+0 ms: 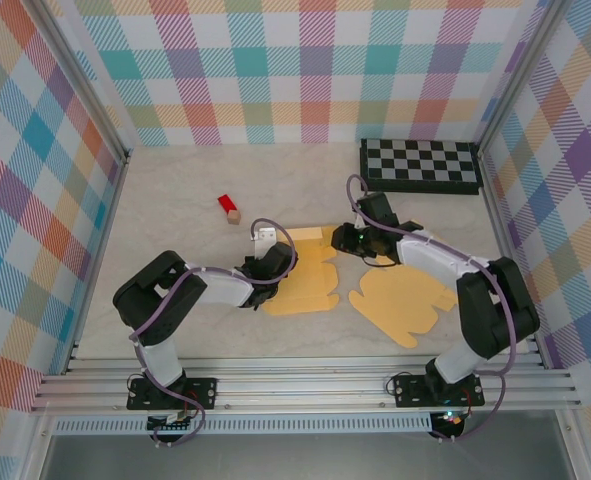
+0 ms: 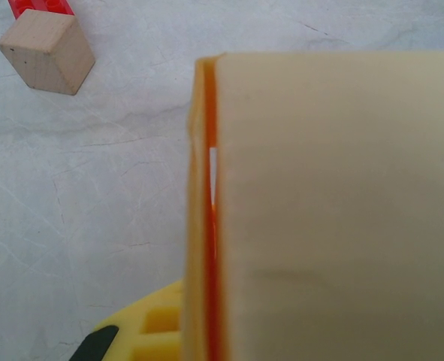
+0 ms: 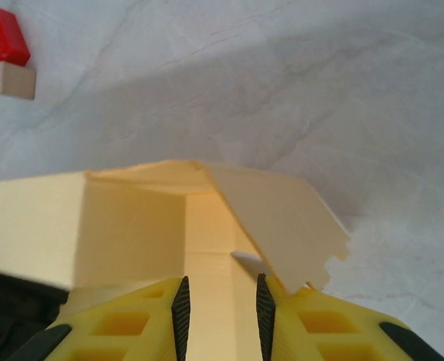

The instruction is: Fold the paper box

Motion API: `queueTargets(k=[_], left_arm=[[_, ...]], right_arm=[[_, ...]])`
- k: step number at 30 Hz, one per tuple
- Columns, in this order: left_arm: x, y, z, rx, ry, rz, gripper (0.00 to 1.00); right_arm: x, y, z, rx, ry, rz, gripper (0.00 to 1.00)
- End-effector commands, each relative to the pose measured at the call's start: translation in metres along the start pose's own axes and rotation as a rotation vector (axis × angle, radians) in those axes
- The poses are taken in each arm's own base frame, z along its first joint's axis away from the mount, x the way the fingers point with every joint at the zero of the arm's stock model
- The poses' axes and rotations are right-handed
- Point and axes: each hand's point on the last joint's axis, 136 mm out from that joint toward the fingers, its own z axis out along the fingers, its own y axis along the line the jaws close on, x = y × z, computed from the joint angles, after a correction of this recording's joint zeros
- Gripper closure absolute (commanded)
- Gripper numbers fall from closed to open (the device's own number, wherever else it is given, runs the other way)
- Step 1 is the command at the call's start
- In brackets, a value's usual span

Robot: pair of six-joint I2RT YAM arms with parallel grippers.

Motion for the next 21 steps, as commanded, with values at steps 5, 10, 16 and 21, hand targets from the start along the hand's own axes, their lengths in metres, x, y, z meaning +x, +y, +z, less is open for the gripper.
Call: queueTargets(k=[5, 10, 16, 21], left_arm=[[-0.002, -0.002, -0.006, -0.003, 0.034, -0.012, 1.0], [0.002, -0.006, -0.006, 0.007, 0.063, -0.042, 1.0], [0.005, -0.015, -0.006, 0.028, 0.091, -0.077, 1.0], [0.007, -0.018, -0.005, 0.018, 0.102, -0.091, 1.0]], right_arm=[[-0.029, -0.022, 0.027, -0.009, -0.038, 0.021, 0.69], [-0.027, -0.021, 0.047, -0.06, -0.011, 0.087, 0.7], [-0.018, -0.019, 0.066, -0.125, 0.029, 0.187, 0.71], [-0.011, -0.004, 0.061, -0.195, 0.036, 0.223, 0.72]])
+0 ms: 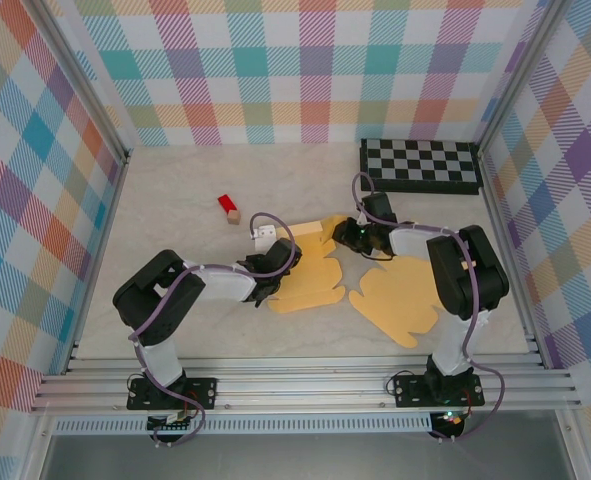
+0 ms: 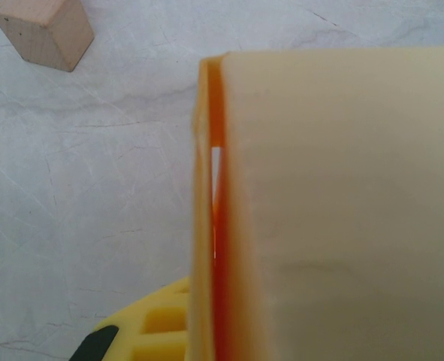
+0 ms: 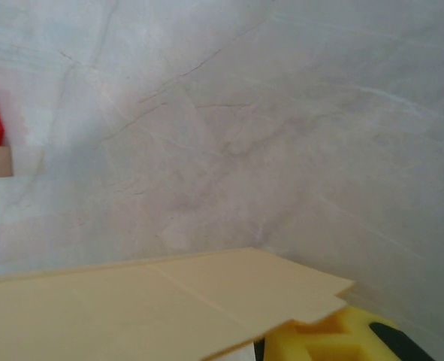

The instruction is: Fold the paper box

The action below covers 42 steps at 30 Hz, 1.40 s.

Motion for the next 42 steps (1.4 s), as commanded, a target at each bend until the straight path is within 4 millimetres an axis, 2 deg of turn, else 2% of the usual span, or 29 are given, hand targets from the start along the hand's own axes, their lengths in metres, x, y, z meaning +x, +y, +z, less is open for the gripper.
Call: queueTargets(k=[1, 4, 8, 12, 17, 19, 25, 33, 36, 40, 42], left_arm=[[0.008, -0.011, -0.001, 0.018, 0.04, -0.02, 1.0], [0.009, -0.012, 0.0, 0.013, 0.041, -0.022, 1.0], [0.009, -0.013, 0.0, 0.011, 0.04, -0.034, 1.0], [0.011, -0.014, 0.0, 0.008, 0.045, -0.044, 1.0], [0.014, -0.013, -0.001, 0.002, 0.048, -0.06, 1.0], [0.015, -0.012, -0.001, 0.001, 0.053, -0.066, 1.0], [0.015, -0.011, -0.001, -0.004, 0.051, -0.072, 1.0], [0.019, -0.008, 0.001, -0.018, 0.054, -0.067, 1.0], [0.02, -0.004, 0.001, -0.036, 0.052, -0.056, 1.0], [0.021, 0.001, 0.002, -0.058, 0.047, -0.036, 1.0], [0.019, 0.0, 0.001, -0.059, 0.044, -0.023, 1.0]], right_arm=[[0.009, 0.021, -0.004, -0.09, 0.018, 0.022, 0.72], [0.017, 0.028, -0.009, -0.1, 0.028, 0.015, 0.73], [0.031, 0.035, -0.006, -0.102, 0.055, 0.004, 0.73], [0.042, 0.038, 0.002, -0.099, 0.074, 0.011, 0.75], [0.056, 0.032, 0.015, -0.076, 0.1, 0.021, 0.83], [0.062, 0.024, 0.02, -0.025, 0.115, 0.025, 0.86], [0.08, -0.012, 0.029, 0.126, 0.157, 0.082, 0.87], [0.088, -0.041, 0.027, 0.252, 0.172, 0.088, 0.86], [0.083, -0.024, 0.023, 0.172, 0.151, 0.064, 0.85], [0.062, 0.019, 0.001, 0.072, 0.112, -0.067, 0.81], [0.053, 0.031, -0.011, 0.061, 0.105, -0.16, 0.8]])
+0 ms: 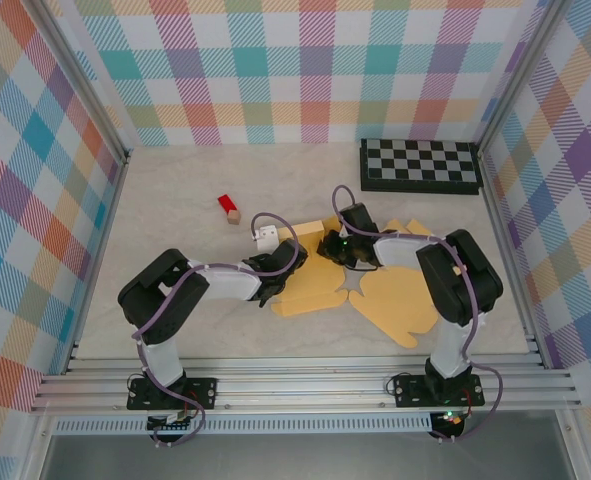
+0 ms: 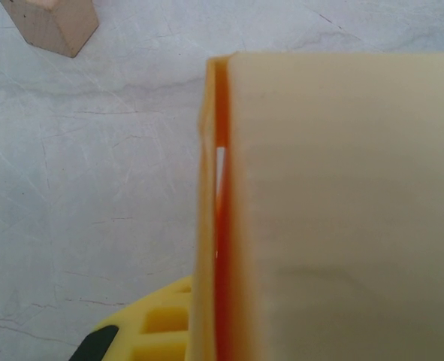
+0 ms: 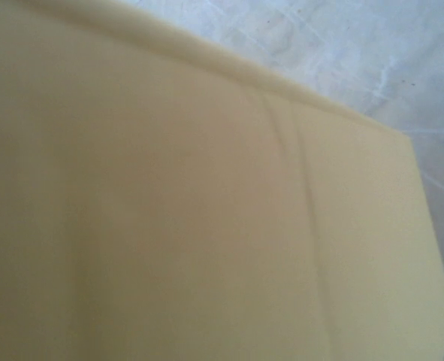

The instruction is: Fold the paper box

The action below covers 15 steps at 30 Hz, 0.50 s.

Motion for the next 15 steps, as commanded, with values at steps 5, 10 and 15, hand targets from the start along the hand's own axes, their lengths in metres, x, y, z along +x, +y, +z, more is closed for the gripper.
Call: queueTargets(k=[5, 10, 15], left_arm=[[0.013, 0.01, 0.001, -0.045, 0.029, 0.056, 1.0], [0.008, 0.007, -0.002, -0.027, 0.011, 0.079, 1.0], [0.0, 0.001, -0.006, 0.026, -0.029, 0.107, 1.0]], right_arm=[[-0.022, 0.005, -0.063, 0.015, -0.051, -0.228, 0.77], [-0.052, 0.007, -0.113, -0.016, -0.163, -0.375, 0.74], [-0.082, 0.009, -0.14, 0.133, -0.296, -0.871, 0.65]])
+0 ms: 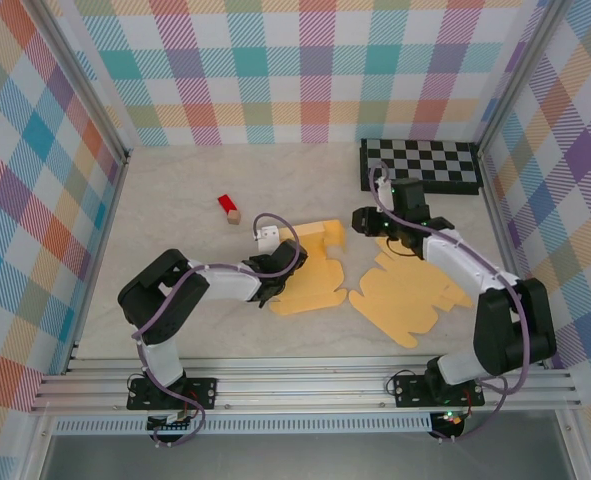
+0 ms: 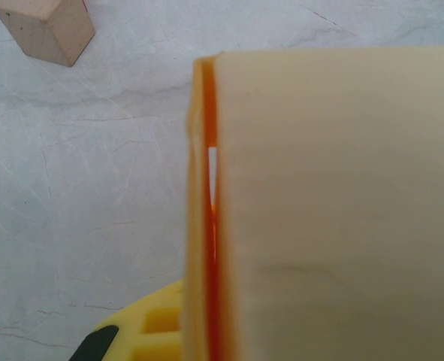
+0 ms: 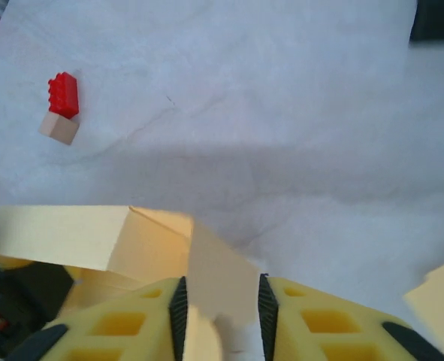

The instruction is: Fold the paper box

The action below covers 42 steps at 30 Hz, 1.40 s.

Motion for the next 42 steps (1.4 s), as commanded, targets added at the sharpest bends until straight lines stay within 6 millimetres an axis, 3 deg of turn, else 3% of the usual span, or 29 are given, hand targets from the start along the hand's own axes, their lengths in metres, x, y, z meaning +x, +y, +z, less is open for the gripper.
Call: queueTargets(k=[1, 4, 12, 19, 29, 38, 42], left_arm=[[0.0, -0.001, -0.006, 0.036, -0.024, 0.06, 1.0], [-0.002, -0.002, -0.007, 0.051, -0.036, 0.079, 1.0], [-0.003, -0.007, -0.01, 0.088, -0.044, 0.09, 1.0], [-0.003, -0.009, -0.012, 0.108, -0.04, 0.088, 1.0], [-0.002, -0.015, -0.01, 0.122, -0.025, 0.082, 1.0], [-0.002, -0.021, -0.009, 0.138, -0.014, 0.073, 1.0], [-0.003, -0.022, -0.009, 0.142, -0.014, 0.075, 1.0]], right_arm=[[-0.004, -0.012, 0.002, 0.071, 0.011, -0.487, 0.64], [0.006, -0.018, 0.017, 0.001, 0.072, -0.705, 0.64], [0.055, 0.016, 0.028, -0.36, 0.134, -0.989, 0.63], [0.072, 0.032, 0.03, -0.516, 0.175, -0.935, 0.63], [0.072, 0.052, 0.04, -0.555, 0.191, -0.893, 0.63], [0.059, 0.05, 0.061, -0.466, 0.187, -0.803, 0.64], [0.069, 0.052, 0.059, -0.5, 0.2, -0.819, 0.64]])
